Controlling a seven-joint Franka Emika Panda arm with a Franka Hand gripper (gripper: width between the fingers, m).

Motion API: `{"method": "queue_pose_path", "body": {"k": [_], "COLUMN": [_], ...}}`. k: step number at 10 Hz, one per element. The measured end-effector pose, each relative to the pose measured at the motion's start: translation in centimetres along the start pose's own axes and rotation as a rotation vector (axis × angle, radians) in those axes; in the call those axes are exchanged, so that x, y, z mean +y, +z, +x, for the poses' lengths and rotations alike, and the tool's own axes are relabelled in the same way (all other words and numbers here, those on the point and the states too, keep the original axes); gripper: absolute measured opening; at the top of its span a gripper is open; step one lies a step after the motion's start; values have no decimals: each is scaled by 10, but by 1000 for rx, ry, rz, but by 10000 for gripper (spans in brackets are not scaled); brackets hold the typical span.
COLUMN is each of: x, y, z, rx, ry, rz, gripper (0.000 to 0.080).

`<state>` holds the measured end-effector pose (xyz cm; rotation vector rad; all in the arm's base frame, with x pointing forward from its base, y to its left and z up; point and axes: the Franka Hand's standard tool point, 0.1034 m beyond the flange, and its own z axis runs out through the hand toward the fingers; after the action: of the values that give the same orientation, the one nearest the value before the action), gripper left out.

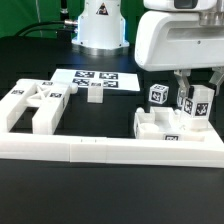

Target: Assemble chair

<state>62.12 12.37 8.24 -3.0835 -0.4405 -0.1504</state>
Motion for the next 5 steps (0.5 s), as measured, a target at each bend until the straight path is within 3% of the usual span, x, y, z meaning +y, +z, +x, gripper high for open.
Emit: {"method": "queue_pose_path", "body": {"k": [2,3,5], "x": [0,1,1], "y": [0,0,1], "z": [-1,-3,-3], "rx": [-3,-20,-16], "ry": [45,171,422], "rz": [3,22,35], "gripper": [285,285,285]}}
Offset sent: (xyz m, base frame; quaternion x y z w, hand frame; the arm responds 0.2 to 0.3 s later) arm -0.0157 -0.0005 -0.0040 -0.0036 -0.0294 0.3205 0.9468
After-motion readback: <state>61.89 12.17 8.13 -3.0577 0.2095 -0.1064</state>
